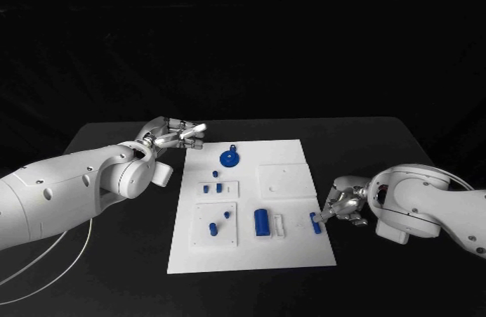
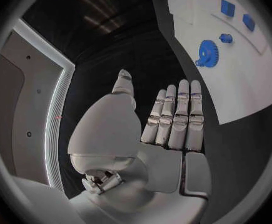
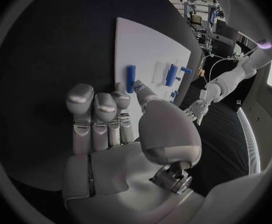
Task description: Assemble the parts on the task board
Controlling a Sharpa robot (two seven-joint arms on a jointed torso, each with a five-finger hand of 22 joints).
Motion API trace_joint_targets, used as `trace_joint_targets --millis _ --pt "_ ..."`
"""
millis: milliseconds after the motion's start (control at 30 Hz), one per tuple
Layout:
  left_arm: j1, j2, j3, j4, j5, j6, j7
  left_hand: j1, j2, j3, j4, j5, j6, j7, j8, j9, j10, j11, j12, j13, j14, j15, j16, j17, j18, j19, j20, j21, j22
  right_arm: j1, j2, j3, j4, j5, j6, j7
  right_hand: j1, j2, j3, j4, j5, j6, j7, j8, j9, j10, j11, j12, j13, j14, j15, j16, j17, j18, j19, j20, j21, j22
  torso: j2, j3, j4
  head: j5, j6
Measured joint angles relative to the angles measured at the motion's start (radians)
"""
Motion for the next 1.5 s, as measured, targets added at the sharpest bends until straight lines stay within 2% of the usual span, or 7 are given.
trace_joint_targets --millis 500,600,667,700,733,933,1500 --pt "-0.001 -0.003 0.000 0.003 0.005 0.001 0.006 0.000 0.000 0.000 0.000 0.000 0.000 0.000 0.000 0.000 0.000 0.000 0.000 0.000 0.000 0.000 0.000 0.000 0.000 0.000 0.000 0.000 0.001 -0.004 0.039 -0.016 0.007 -0.066 -0.003 -0.004 -0.016 -0.016 0.007 0.026 -0.027 0.017 -0.003 0.006 0.047 0.000 0.000 0.000 0.002 0.000 0.000 0.000 0.004 -0.010 0.000 0.000 0.000 0.000 0.001 -0.0009 -0.0005 0.004 -0.005" --pt "-0.001 -0.003 0.000 0.003 0.005 0.001 0.006 0.000 0.000 0.000 0.000 0.000 0.000 0.000 0.000 0.000 0.000 0.000 0.000 0.000 0.000 0.000 0.000 0.000 0.000 0.000 0.000 0.000 0.001 -0.004 0.052 -0.023 0.008 -0.082 -0.005 -0.004 -0.006 -0.025 0.009 0.024 -0.027 0.015 -0.005 0.006 0.201 0.000 0.000 0.000 0.002 0.000 0.000 0.000 0.004 -0.009 0.000 0.000 0.000 0.000 0.001 -0.0010 -0.0005 0.006 -0.005" --pt "-0.002 -0.003 0.000 0.003 0.005 0.001 0.006 0.000 0.000 0.000 0.000 0.000 0.000 0.000 0.000 0.000 0.000 0.000 0.000 0.000 0.000 0.000 0.000 0.000 0.000 0.000 0.000 0.000 0.001 -0.005 0.061 -0.033 0.007 -0.101 -0.004 -0.003 0.002 -0.034 0.025 0.013 -0.028 0.009 -0.010 0.006 0.393 0.000 0.000 0.000 0.004 0.000 0.000 0.000 0.004 -0.009 0.000 0.000 -0.003 0.000 0.001 -0.0009 -0.0005 0.007 -0.006" --pt "-0.002 -0.003 0.000 0.003 0.006 0.001 0.005 0.000 0.000 0.000 0.000 0.000 0.000 0.000 0.000 0.000 0.000 0.000 0.000 0.000 0.000 0.000 0.000 0.000 0.000 0.000 0.000 0.000 0.001 -0.005 0.065 -0.037 0.006 -0.111 -0.003 -0.003 0.009 -0.040 0.043 0.008 -0.036 0.004 -0.011 0.006 0.559 -0.001 0.001 0.000 0.004 0.000 0.000 0.001 0.003 -0.009 0.000 0.000 -0.004 0.000 0.001 -0.0009 -0.0005 0.008 -0.007" --pt "-0.002 -0.003 0.000 0.003 0.006 0.001 0.005 0.000 0.000 0.000 0.000 0.000 0.000 0.000 0.000 0.000 0.000 0.000 0.000 0.000 0.000 0.000 0.000 0.000 0.000 0.000 0.000 0.000 0.001 -0.006 0.069 -0.041 0.005 -0.123 -0.002 -0.002 0.015 -0.047 0.062 0.001 -0.043 0.004 -0.011 0.006 0.590 -0.004 0.004 -0.003 0.004 0.000 0.000 -0.001 0.002 -0.009 0.000 0.000 -0.006 0.000 0.001 -0.0009 -0.0005 0.008 -0.008" --pt "-0.002 -0.004 0.000 0.003 0.006 0.003 0.002 0.000 0.000 0.000 0.000 0.000 0.000 0.000 0.000 0.000 -0.003 0.002 0.000 0.000 0.000 0.000 0.000 0.000 0.000 0.000 0.000 0.000 0.001 0.007 0.097 -0.064 0.001 -0.198 0.010 0.005 0.047 -0.075 0.134 -0.093 -0.010 0.007 -0.009 0.009 0.627 -0.023 0.012 -0.013 0.003 -0.003 0.003 -0.005 0.002 -0.009 0.000 0.000 -0.016 0.000 0.001 -0.0015 -0.0006 0.010 -0.013" --pt "-0.002 -0.010 0.000 0.005 0.007 0.007 -0.011 0.000 0.000 0.000 0.000 0.000 0.001 0.001 0.000 0.000 -0.011 0.004 0.000 0.000 0.000 0.000 0.000 0.000 0.000 0.000 0.000 0.000 0.001 0.014 0.129 -0.085 -0.007 -0.252 -0.050 0.030 0.038 -0.059 0.200 -0.159 0.074 -0.008 0.005 0.009 0.656 -0.036 0.018 -0.001 0.006 0.000 0.008 -0.010 0.012 -0.009 0.004 0.004 0.010 0.001 0.000 -0.0010 -0.0010 0.020 -0.018"
